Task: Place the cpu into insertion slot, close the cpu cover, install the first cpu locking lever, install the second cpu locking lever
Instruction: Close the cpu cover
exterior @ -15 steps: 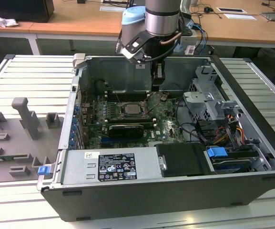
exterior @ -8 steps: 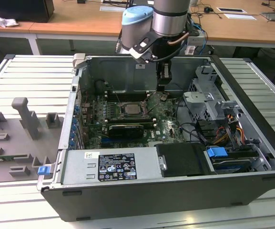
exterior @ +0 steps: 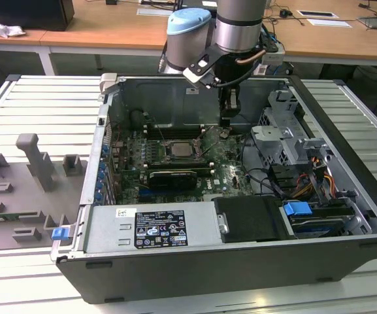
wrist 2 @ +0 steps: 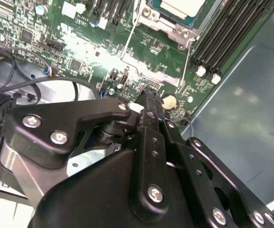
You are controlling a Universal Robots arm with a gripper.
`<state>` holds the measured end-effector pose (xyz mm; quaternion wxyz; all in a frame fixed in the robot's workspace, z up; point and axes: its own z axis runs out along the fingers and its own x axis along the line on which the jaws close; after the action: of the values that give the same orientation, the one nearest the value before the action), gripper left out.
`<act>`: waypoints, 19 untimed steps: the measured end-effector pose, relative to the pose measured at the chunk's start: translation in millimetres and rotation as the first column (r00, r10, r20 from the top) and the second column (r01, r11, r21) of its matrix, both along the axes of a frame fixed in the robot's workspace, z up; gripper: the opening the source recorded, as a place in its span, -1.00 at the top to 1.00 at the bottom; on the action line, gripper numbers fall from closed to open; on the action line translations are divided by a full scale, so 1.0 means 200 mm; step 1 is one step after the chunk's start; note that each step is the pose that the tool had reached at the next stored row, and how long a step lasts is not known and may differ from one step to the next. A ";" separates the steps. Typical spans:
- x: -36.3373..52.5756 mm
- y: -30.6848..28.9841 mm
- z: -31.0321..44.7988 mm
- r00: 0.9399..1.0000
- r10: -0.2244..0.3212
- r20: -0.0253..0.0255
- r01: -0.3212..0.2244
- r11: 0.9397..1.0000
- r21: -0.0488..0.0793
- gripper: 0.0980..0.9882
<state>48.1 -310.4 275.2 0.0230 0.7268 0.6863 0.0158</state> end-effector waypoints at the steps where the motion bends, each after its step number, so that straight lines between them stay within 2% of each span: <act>1: 0.005 0.000 -0.006 1.000 0.004 0.000 -0.004 1.000 0.000 0.98; 3: 0.012 -0.001 -0.015 1.000 0.010 0.000 -0.010 1.000 0.000 0.98; 7: 0.015 -0.003 -0.028 1.000 0.024 0.004 -0.024 1.000 0.003 0.98; 8: 0.015 -0.003 -0.041 0.999 0.046 0.002 -0.046 0.999 0.003 0.98; 9: 0.015 -0.003 -0.057 0.997 0.072 -0.004 -0.072 0.997 0.002 0.98; 10: 0.015 -0.003 -0.069 0.996 0.087 -0.006 -0.087 0.996 0.001 0.98; 13: 0.015 -0.004 -0.098 0.994 0.105 -0.008 -0.105 0.994 -0.003 0.98; 14: 0.015 -0.006 -0.112 0.994 0.112 -0.010 -0.112 0.994 -0.004 0.98; 19: -0.028 -0.006 -0.119 0.993 0.114 -0.010 -0.114 0.993 -0.004 0.98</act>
<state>42.5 -311.6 251.4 0.0202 0.6864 0.7268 0.0119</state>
